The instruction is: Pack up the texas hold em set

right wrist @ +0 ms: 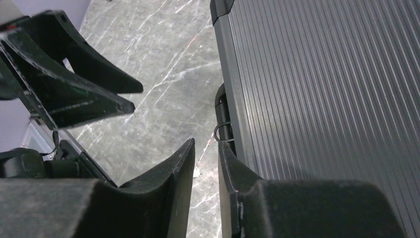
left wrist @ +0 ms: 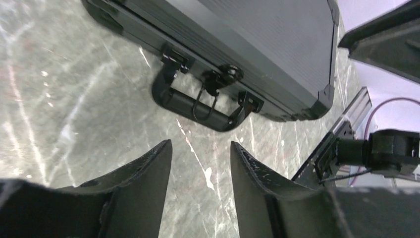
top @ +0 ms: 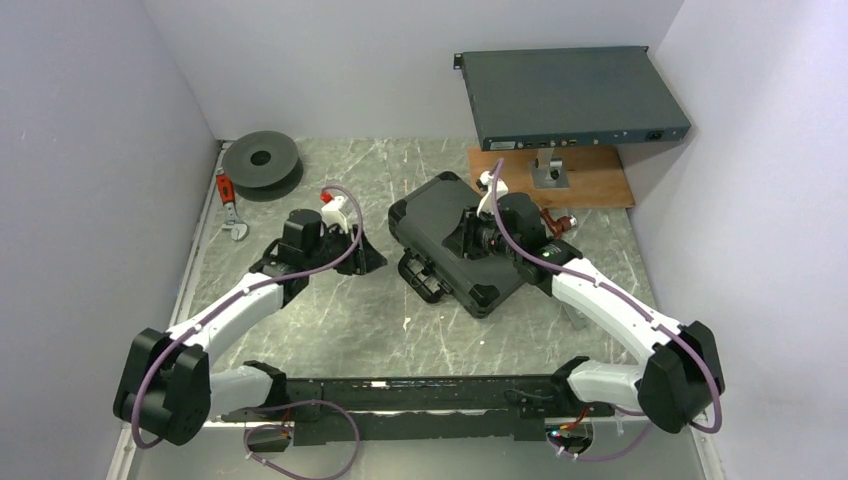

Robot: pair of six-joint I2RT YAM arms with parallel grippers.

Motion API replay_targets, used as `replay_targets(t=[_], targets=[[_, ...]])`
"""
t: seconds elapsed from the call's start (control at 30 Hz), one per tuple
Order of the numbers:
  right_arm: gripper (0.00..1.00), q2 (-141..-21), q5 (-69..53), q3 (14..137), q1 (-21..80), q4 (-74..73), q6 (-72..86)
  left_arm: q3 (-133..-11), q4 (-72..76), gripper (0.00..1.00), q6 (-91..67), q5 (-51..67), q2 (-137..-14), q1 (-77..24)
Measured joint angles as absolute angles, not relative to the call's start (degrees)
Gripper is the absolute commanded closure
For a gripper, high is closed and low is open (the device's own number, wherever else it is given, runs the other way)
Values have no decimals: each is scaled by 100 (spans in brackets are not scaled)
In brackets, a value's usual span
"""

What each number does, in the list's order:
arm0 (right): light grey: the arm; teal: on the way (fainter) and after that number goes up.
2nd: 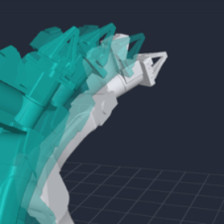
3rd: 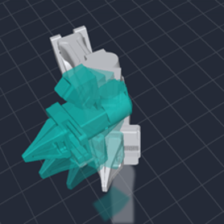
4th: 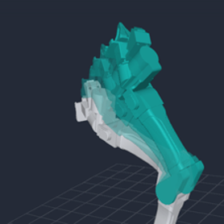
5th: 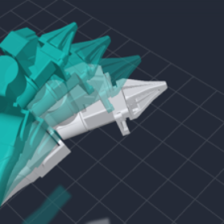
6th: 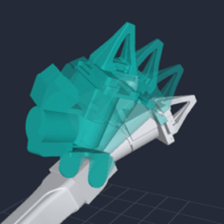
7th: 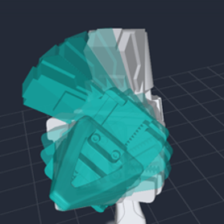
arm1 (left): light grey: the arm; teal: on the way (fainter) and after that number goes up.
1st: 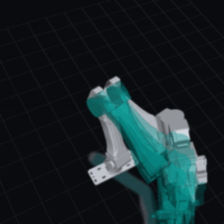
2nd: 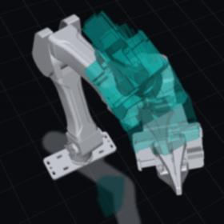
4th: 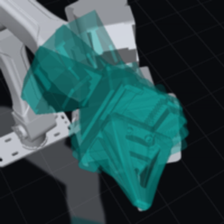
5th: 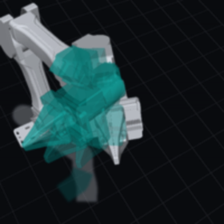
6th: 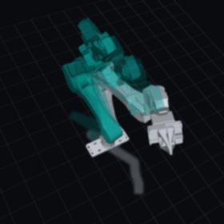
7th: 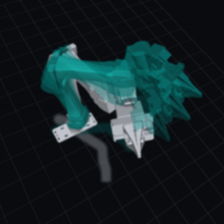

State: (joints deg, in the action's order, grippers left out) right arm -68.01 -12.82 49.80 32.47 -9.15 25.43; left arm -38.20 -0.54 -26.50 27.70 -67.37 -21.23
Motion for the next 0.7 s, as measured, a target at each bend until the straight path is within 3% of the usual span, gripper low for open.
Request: replay_targets(t=[0.2,0.7], targets=[[86,-7266,-1391,4984,3247,-497,2541,-3566,517,57,-2853,2869,-7207,-2469],[89,-8184,-1337,4829,3247,-19,2464,-3033,1444,63,-3380,2862,-8095,-2904]])
